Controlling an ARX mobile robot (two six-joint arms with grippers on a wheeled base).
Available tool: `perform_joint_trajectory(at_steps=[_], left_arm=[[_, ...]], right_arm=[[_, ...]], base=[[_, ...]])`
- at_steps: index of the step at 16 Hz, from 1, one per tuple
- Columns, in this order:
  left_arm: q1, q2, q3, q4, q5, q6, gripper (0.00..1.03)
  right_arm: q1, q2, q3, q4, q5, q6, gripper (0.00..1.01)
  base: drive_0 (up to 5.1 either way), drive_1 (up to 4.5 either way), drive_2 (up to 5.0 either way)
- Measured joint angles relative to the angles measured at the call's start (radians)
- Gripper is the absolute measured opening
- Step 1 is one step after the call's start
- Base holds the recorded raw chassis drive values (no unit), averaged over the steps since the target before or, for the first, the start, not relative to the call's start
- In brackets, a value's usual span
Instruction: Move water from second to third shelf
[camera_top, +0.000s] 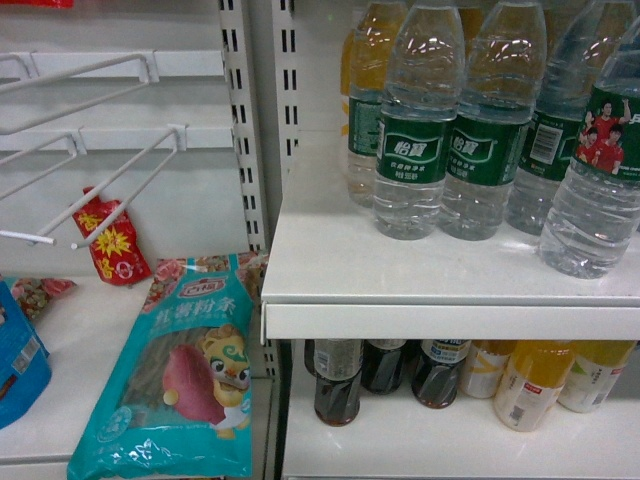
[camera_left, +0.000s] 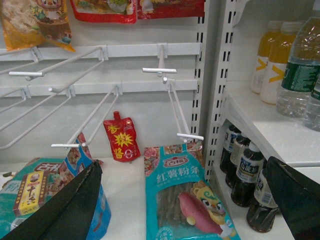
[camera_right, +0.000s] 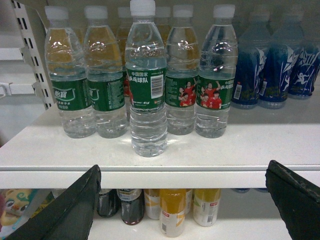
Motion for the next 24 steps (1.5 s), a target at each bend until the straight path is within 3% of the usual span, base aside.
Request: perform_joint_trajectory(at_steps=[24], left_arm=[[0.0,0.0,0.0,0.0,0.0,0.0,0.98]], right_arm=[[0.0,0.0,0.0,0.001,0.0,-0.001,0.98]], base=[[0.0,0.0,0.0]])
